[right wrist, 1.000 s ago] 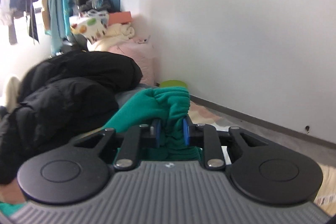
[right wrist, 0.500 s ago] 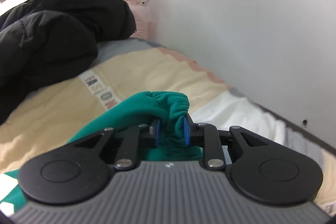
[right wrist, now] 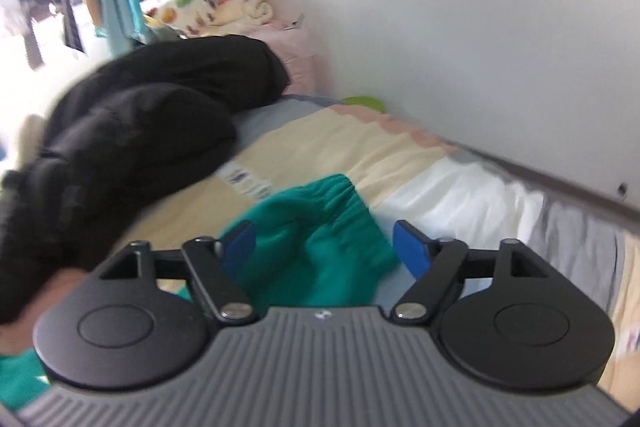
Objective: Fold large clothes
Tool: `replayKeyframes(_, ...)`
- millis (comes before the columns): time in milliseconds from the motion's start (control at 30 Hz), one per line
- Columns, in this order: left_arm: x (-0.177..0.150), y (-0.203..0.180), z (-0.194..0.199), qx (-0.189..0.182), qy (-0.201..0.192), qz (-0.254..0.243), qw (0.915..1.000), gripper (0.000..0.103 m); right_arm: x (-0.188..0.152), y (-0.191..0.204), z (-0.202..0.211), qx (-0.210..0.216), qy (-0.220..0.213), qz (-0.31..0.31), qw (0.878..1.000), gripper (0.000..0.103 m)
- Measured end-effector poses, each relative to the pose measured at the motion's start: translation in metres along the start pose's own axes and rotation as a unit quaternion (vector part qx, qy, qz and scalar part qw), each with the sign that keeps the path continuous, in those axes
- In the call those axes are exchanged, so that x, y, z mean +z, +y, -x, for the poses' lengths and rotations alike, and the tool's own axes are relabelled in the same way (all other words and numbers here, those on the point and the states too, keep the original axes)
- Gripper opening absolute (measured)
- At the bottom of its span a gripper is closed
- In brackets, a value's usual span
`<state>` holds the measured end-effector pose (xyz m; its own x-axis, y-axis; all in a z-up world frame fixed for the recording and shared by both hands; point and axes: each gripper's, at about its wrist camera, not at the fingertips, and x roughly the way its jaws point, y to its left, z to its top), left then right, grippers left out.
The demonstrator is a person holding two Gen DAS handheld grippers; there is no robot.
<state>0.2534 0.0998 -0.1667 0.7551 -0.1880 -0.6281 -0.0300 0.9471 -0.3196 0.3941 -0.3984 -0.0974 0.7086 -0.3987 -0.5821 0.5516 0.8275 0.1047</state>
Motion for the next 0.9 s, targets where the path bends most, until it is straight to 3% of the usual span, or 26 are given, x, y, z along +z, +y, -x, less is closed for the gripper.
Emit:
replayKeyframes(233,-0.001,-0.021,0.033,-0.045,-0.006,-0.009,0.9989,0.038,-0.022,0.018,0.108,0.085,0.044,0.000,0.995,0.078)
replayKeyframes(467,-0.016,-0.036,0.072,-0.077,-0.009,-0.058,0.9953,0.040,-0.070,0.049,0.204,0.176,0.110,0.047,0.977,0.078)
replayKeyframes(633,-0.032,-0.049,0.072,-0.126,0.046,-0.060,0.9891,0.041,-0.108,0.053,0.243,0.203,0.161,0.044,0.965,0.078)
replayKeyframes(800,-0.052,-0.078,0.068,-0.202,0.101,-0.068,0.9718,0.041,-0.137,0.046,0.273,0.214,0.176,0.036,0.960,0.078)
replayKeyframes(900,-0.069,-0.098,0.067,-0.221,0.124,-0.082,0.9640,0.041,-0.151,0.035,0.285,0.225,0.177,0.020,0.958,0.078)
